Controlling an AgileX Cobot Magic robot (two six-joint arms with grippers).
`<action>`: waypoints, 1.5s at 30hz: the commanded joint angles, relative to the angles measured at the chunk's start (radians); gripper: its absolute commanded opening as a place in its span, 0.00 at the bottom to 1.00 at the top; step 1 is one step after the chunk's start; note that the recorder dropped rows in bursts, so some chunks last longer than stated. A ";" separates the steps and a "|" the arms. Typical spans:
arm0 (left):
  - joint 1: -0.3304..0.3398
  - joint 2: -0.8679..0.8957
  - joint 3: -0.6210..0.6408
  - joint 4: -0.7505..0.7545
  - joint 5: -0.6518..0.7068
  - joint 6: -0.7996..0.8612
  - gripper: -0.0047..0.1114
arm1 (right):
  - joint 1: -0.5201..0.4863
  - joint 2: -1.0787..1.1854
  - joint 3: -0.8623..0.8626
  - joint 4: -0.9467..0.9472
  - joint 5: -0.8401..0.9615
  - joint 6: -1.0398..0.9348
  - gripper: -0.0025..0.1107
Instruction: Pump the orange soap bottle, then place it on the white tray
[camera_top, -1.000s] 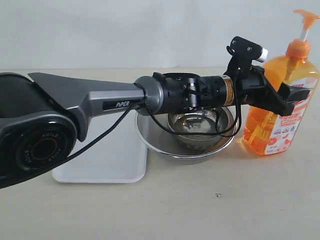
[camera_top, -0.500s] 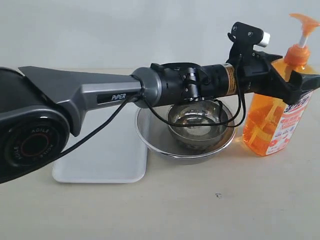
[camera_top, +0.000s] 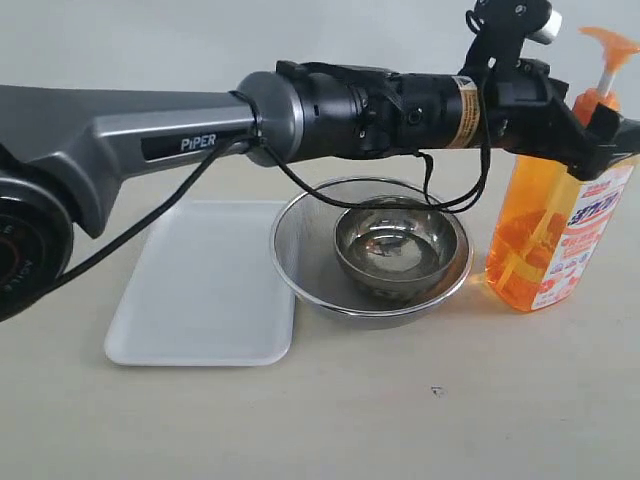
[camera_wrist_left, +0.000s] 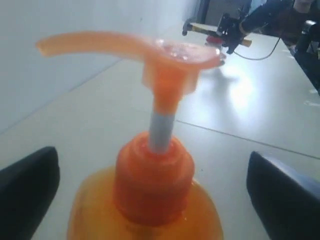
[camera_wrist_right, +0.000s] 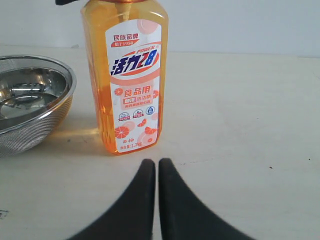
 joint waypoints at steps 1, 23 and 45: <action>-0.001 -0.058 -0.005 0.325 -0.013 -0.243 0.85 | 0.004 -0.004 0.000 0.001 -0.009 0.000 0.02; 0.161 -0.145 0.118 0.366 -0.723 -0.542 0.85 | 0.004 -0.004 0.000 0.003 -0.009 0.000 0.02; 0.106 -0.767 0.968 0.205 -0.723 0.012 0.85 | 0.004 -0.004 0.000 0.003 -0.009 0.000 0.02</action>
